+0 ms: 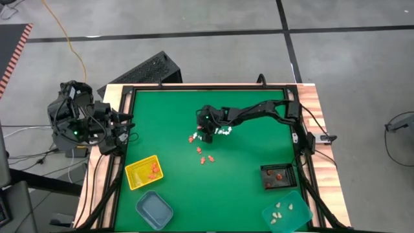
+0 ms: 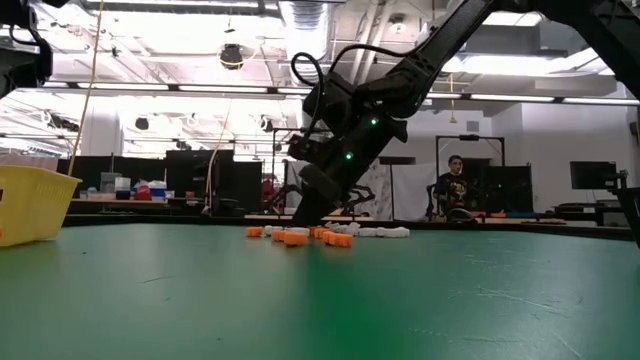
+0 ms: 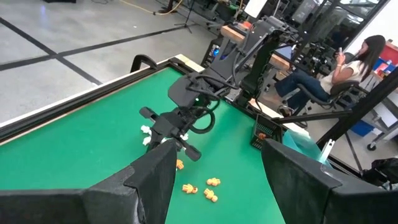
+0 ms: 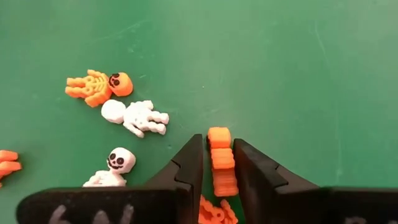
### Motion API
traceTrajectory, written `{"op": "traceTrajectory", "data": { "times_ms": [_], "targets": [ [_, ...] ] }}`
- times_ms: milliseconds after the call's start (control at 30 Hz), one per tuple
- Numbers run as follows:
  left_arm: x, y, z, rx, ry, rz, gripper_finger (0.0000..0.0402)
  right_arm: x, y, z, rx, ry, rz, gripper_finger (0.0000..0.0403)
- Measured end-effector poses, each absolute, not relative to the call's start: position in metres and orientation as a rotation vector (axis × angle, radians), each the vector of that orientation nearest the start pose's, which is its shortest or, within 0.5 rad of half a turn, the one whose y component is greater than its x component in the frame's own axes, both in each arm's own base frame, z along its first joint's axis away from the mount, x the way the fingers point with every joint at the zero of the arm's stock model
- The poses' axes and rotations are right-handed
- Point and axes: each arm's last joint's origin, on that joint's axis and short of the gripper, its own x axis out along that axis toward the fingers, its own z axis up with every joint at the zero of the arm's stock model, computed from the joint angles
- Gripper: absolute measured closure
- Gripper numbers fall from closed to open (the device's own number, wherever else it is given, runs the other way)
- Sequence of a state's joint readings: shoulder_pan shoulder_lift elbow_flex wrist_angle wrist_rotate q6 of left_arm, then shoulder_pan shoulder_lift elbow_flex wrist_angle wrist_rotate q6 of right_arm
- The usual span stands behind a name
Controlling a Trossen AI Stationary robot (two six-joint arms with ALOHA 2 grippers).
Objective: Sort Halloween decoration
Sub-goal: Put the orange skeleton model into the yellow bin
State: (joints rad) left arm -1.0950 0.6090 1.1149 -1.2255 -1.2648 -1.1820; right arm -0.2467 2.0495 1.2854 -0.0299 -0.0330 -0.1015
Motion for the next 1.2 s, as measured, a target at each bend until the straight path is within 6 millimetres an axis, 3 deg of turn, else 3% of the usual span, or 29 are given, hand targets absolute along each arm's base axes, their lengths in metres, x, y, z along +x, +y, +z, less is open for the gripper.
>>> {"op": "traceTrajectory", "data": {
  "times_ms": [400,633,967,1200],
  "targets": [
    [0.045,-0.028,0.374,-0.501,0.141,0.29,0.0176,0.415,-0.099,0.142,0.051,0.815,-0.209,0.0389],
    [0.045,-0.028,0.374,-0.505,0.141,0.29,0.0176,0.421,-0.092,0.152,0.091,0.789,-0.216,0.0394],
    [0.045,-0.028,0.374,-0.507,0.14,0.29,0.0176,0.452,-0.088,0.21,0.054,0.558,-0.193,0.0396],
    [0.045,-0.028,0.374,-0.508,0.14,0.29,0.0176,0.471,-0.063,0.246,0.016,0.234,-0.135,0.0396]
  ]
}}
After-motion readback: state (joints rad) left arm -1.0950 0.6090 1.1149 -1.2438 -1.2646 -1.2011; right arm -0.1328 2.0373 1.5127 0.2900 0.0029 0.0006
